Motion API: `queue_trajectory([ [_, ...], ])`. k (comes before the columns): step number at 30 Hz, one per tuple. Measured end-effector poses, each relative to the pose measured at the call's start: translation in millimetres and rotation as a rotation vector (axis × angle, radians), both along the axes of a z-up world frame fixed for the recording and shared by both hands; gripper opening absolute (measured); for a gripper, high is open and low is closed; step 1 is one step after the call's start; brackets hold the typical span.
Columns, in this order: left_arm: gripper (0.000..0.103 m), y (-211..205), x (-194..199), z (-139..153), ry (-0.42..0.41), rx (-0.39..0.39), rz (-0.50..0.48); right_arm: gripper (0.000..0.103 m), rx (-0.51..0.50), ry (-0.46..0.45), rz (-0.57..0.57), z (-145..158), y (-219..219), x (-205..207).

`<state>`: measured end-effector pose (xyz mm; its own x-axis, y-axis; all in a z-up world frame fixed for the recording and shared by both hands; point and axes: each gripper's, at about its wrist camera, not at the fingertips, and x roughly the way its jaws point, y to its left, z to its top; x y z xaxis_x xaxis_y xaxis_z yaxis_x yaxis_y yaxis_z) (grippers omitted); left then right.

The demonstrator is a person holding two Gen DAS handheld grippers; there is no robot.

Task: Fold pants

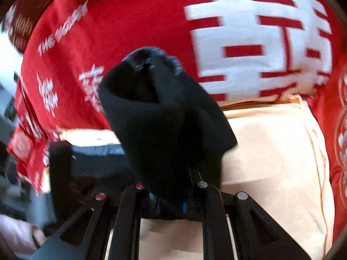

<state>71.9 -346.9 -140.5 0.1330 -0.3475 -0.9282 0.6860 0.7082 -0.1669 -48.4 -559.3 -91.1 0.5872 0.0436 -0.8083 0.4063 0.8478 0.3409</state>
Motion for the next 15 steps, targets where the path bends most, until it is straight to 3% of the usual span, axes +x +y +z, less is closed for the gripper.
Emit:
queue_trajectory([
  [4, 0.078, 64, 39, -1, -0.027, 0.079, 0.074, 0.015, -0.109, 0.091, 0.078, -15, 59, 34],
  [11, 0.078, 153, 78, -12, -0.016, 0.139, 0.195, 0.018, -0.285, 0.281, 0.167, -80, 160, 72],
  [14, 0.078, 174, 88, -22, -0.006, 0.146, 0.192, 0.024, -0.397, 0.328, 0.133, -96, 179, 79],
  [15, 0.078, 179, 88, -23, -0.005, 0.146, 0.189, 0.035, -0.432, 0.337, 0.128, -98, 185, 81],
])
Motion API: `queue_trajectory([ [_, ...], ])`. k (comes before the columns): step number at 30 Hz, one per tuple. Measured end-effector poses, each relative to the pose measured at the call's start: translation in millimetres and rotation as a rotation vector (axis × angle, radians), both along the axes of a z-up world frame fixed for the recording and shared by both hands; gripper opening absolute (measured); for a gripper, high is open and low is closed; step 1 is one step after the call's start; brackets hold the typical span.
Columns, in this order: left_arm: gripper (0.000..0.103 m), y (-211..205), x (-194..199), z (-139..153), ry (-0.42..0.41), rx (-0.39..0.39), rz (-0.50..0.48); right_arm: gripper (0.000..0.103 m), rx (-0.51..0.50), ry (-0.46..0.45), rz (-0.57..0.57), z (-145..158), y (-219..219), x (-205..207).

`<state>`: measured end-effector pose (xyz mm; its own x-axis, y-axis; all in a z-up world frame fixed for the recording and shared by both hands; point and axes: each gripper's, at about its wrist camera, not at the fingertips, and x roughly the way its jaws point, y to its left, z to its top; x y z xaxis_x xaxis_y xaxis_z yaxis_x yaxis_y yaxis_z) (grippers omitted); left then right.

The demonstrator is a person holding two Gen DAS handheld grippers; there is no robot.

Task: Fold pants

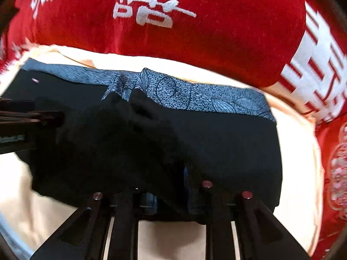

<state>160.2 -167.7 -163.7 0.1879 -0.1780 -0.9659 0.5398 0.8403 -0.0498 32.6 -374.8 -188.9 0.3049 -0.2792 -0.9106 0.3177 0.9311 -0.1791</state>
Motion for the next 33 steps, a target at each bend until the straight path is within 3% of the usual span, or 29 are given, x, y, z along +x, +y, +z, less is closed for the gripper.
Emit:
queue_trajectory([
  [1, 0.078, 0, 1, -1, 0.003, 0.0, -0.002, 0.048, -0.028, 0.012, 0.014, -1, 8, 2],
  [3, 0.078, 3, 10, -4, 0.011, -0.007, 0.001, 0.058, -0.046, 0.029, 0.042, 1, 20, 4],
  [7, 0.078, -4, 25, 8, 0.017, -0.025, -0.007, 0.059, 0.074, -0.04, 0.076, 39, 30, -13],
  [11, 0.078, -14, 15, 34, 0.06, -0.081, -0.104, 0.059, 0.253, -0.106, -0.035, 68, -3, -55],
  [17, 0.078, -52, -10, 68, 0.141, -0.21, -0.255, 0.059, 0.304, -0.067, -0.15, 72, -47, -93],
  [20, 0.078, -81, -16, 53, 0.24, -0.219, -0.292, 0.059, 0.333, -0.043, -0.204, 62, -60, -107],
  [24, 0.077, -97, -16, 28, 0.284, -0.175, -0.262, 0.059, 0.389, -0.044, -0.263, 57, -71, -115],
  [27, 0.077, -96, -16, 24, 0.292, -0.179, -0.246, 0.059, 0.406, -0.051, -0.273, 53, -75, -123],
  [29, 0.065, -94, -18, 27, 0.29, -0.175, -0.26, 0.059, 0.421, -0.049, -0.279, 50, -77, -128],
  [33, 0.064, -110, -28, 25, 0.302, -0.173, -0.296, 0.059, 0.443, -0.054, -0.299, 49, -83, -133],
])
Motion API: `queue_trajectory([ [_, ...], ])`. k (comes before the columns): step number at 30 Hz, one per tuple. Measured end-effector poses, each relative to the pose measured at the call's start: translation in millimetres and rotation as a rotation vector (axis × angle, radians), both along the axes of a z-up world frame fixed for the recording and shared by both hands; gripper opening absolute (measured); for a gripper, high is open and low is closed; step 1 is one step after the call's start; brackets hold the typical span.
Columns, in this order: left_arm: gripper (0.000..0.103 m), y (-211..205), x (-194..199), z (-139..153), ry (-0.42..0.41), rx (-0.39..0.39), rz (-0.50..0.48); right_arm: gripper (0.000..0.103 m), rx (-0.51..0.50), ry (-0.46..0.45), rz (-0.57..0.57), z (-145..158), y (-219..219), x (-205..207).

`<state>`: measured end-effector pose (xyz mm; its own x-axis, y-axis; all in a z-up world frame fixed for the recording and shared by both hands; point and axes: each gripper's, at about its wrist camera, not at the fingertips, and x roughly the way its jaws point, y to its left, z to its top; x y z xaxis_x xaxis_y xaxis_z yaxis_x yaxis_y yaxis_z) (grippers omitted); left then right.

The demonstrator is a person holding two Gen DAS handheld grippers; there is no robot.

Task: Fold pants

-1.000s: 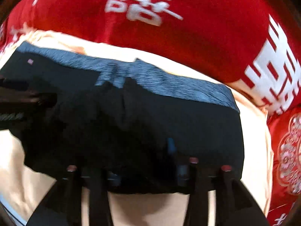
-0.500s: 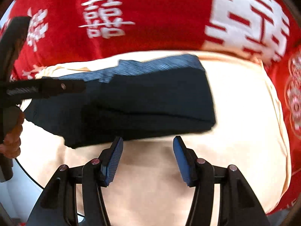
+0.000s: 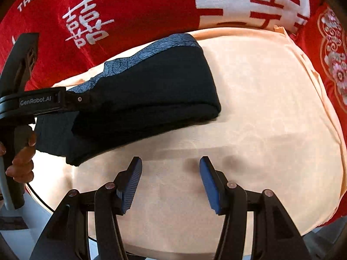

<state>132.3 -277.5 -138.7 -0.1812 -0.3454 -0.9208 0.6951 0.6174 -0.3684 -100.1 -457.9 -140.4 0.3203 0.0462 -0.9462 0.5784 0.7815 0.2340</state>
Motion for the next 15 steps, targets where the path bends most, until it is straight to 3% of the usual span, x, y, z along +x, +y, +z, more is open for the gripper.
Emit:
queue_trajectory([
  [2, 0.064, -6, -2, -3, -0.002, 0.017, -0.004, 0.059, 0.006, -0.003, -0.005, 1, -2, -3],
  [3, 0.045, -10, -2, -8, 0.01, 0.025, 0.001, 0.059, 0.007, -0.004, -0.006, 1, -2, -4],
  [4, 0.012, -12, -1, -14, 0.023, 0.042, 0.006, 0.059, 0.009, -0.003, -0.004, 0, -2, -4],
  [5, 0.011, -13, 2, -22, 0.052, 0.064, 0.022, 0.058, 0.012, 0.001, -0.003, -1, -3, -5],
  [7, 0.011, -6, 5, -20, 0.061, 0.033, 0.051, 0.053, 0.023, 0.005, -0.004, -2, -3, -5],
  [10, 0.011, 7, -3, 2, -0.002, -0.021, 0.02, 0.053, 0.026, 0.005, -0.009, 1, -4, -9],
  [12, 0.011, 19, -9, 9, -0.03, -0.019, 0.006, 0.053, 0.025, 0.004, -0.008, 3, -6, -12],
  [15, 0.011, 29, -16, -6, -0.008, 0.019, 0.012, 0.053, 0.03, -0.002, -0.004, 2, -9, -11],
])
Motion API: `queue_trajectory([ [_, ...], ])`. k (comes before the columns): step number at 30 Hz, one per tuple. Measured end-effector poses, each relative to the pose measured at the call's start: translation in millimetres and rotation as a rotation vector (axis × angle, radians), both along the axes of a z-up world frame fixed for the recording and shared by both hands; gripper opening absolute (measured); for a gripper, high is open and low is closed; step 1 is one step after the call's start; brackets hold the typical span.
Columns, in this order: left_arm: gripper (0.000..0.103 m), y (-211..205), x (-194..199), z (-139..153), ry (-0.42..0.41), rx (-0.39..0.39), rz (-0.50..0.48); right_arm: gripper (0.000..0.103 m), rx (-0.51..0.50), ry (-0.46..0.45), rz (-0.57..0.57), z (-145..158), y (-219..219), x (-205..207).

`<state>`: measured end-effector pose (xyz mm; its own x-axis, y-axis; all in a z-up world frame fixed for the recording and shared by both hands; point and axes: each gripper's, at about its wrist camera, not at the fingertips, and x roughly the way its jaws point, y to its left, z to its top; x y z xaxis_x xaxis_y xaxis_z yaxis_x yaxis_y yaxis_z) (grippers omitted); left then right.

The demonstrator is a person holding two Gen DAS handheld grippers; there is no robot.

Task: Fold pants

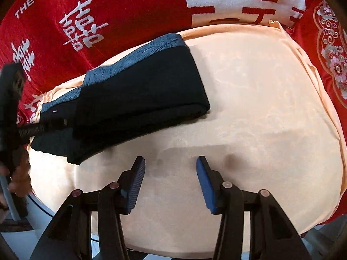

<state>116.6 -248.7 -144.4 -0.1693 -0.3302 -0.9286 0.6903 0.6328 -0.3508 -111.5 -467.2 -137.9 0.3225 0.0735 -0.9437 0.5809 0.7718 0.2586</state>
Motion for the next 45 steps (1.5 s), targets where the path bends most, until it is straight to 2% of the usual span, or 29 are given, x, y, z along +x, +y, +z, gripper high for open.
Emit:
queue_trajectory([
  [5, 0.011, 0, -1, -16, 0.017, -0.006, 0.045, 0.053, 0.01, -0.064, -0.003, 5, -27, 20],
  [6, 0.011, 1, -1, -17, 0.021, -0.013, 0.052, 0.049, 0.014, -0.081, -0.003, 4, -35, 27],
  [7, 0.011, 3, -1, -17, 0.022, -0.019, 0.056, 0.037, 0.023, -0.106, 0.0, 2, -45, 39],
  [10, 0.011, 2, -2, -16, 0.016, -0.019, 0.059, 0.032, 0.007, -0.132, 0.025, -7, -68, 78],
  [12, 0.011, 2, -2, -17, 0.008, -0.017, 0.055, 0.032, -0.007, -0.124, 0.054, -17, -73, 100],
  [15, 0.011, 4, -1, -17, -0.001, -0.022, 0.063, 0.032, 0.054, -0.063, 0.089, -48, -69, 131],
  [17, 0.012, 6, 0, -14, -0.02, -0.029, 0.079, 0.034, 0.015, -0.028, 0.111, -59, -58, 142],
  [18, 0.016, 8, -1, -11, -0.036, -0.035, 0.088, 0.034, -0.002, -0.031, 0.122, -56, -54, 144],
  [20, 0.044, 12, -1, -5, -0.071, -0.027, 0.112, 0.034, 0.042, -0.048, 0.151, -51, -44, 144],
  [21, 0.068, 15, 0, -1, -0.08, -0.034, 0.131, 0.034, 0.059, -0.05, 0.163, -48, -38, 142],
  [22, 0.072, 19, 1, 3, -0.088, -0.045, 0.149, 0.034, 0.062, -0.048, 0.188, -45, -31, 141],
  [24, 0.072, 28, 4, 8, -0.093, -0.039, 0.171, 0.035, 0.079, -0.047, 0.215, -41, -21, 140],
  [26, 0.072, 37, 8, 9, -0.115, 0.0, 0.192, 0.035, 0.1, -0.054, 0.222, -37, -11, 142],
  [31, 0.072, 60, 14, 4, -0.155, 0.089, 0.211, 0.035, 0.067, -0.088, 0.285, -25, 19, 173],
  [33, 0.072, 70, 18, 2, -0.159, 0.109, 0.235, 0.035, 0.083, -0.09, 0.29, -29, 26, 187],
  [36, 0.072, 91, 25, -5, -0.154, 0.146, 0.284, 0.035, 0.189, -0.03, 0.252, -58, 38, 193],
  [37, 0.072, 95, 27, -8, -0.158, 0.171, 0.299, 0.035, 0.165, -0.018, 0.245, -64, 45, 192],
  [40, 0.072, 106, 32, -13, -0.181, 0.233, 0.333, 0.037, 0.057, -0.011, 0.28, -57, 63, 191],
  [45, 0.072, 120, 37, -17, -0.176, 0.269, 0.37, 0.037, 0.014, 0.033, 0.319, -48, 78, 183],
])
